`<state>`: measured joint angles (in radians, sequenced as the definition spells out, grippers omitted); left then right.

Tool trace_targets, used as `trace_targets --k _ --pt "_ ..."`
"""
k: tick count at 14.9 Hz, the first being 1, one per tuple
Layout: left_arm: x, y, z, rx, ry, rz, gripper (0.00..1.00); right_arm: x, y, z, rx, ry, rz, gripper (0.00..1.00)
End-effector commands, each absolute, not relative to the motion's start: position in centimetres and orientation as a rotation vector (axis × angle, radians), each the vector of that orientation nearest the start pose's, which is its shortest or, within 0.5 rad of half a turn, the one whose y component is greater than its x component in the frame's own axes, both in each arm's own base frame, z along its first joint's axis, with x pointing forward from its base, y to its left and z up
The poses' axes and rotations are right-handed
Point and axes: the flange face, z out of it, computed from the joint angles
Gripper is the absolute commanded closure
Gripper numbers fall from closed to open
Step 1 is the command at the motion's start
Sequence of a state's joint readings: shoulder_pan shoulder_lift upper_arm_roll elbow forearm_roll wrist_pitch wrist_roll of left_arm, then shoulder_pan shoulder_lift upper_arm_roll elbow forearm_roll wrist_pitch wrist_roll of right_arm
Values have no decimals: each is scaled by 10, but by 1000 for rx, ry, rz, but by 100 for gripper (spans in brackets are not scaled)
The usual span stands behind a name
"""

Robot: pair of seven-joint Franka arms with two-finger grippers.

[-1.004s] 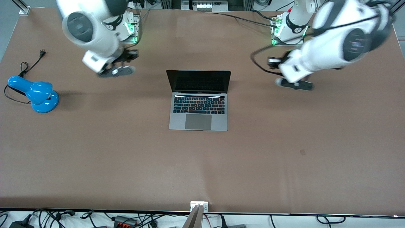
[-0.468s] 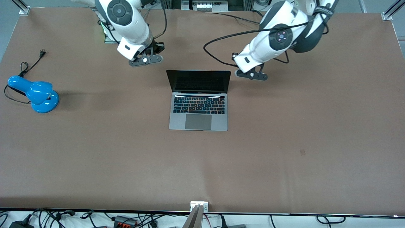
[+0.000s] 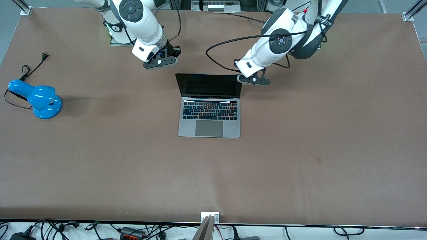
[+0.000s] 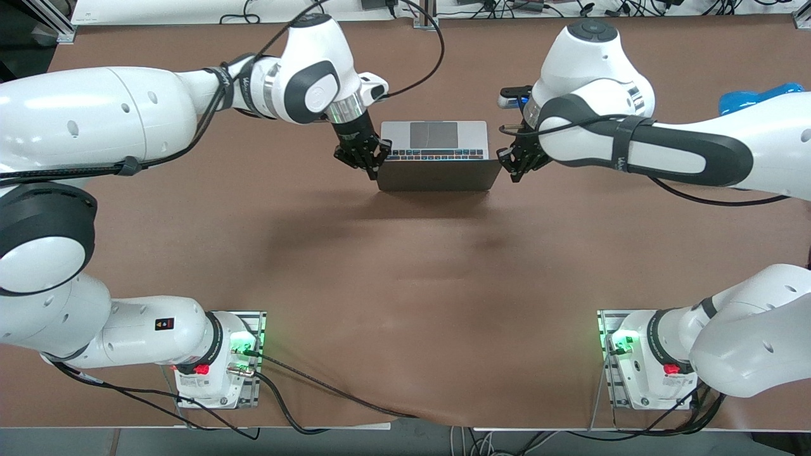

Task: Close laptop with both arms from behind
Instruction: 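Move both grippers over the laptop screen's back edge, then push the screen's back down toward the keyboard with both grippers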

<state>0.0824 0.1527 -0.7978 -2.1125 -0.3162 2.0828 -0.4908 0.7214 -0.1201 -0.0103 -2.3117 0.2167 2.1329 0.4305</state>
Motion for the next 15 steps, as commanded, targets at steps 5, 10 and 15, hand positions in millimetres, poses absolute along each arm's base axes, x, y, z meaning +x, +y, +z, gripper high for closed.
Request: trace_targets --k 5,10,15 --pt "398 -390 341 -3314 119 503 99 360 340 369 -2960 -229 101 100" --pt "410 -390 331 -3313 97 486 100 363 355 351 -2943 -247 28 100" --pt "430 -393 329 -3355 58 495 100 378 354 352 -2907 -212 -84 100"
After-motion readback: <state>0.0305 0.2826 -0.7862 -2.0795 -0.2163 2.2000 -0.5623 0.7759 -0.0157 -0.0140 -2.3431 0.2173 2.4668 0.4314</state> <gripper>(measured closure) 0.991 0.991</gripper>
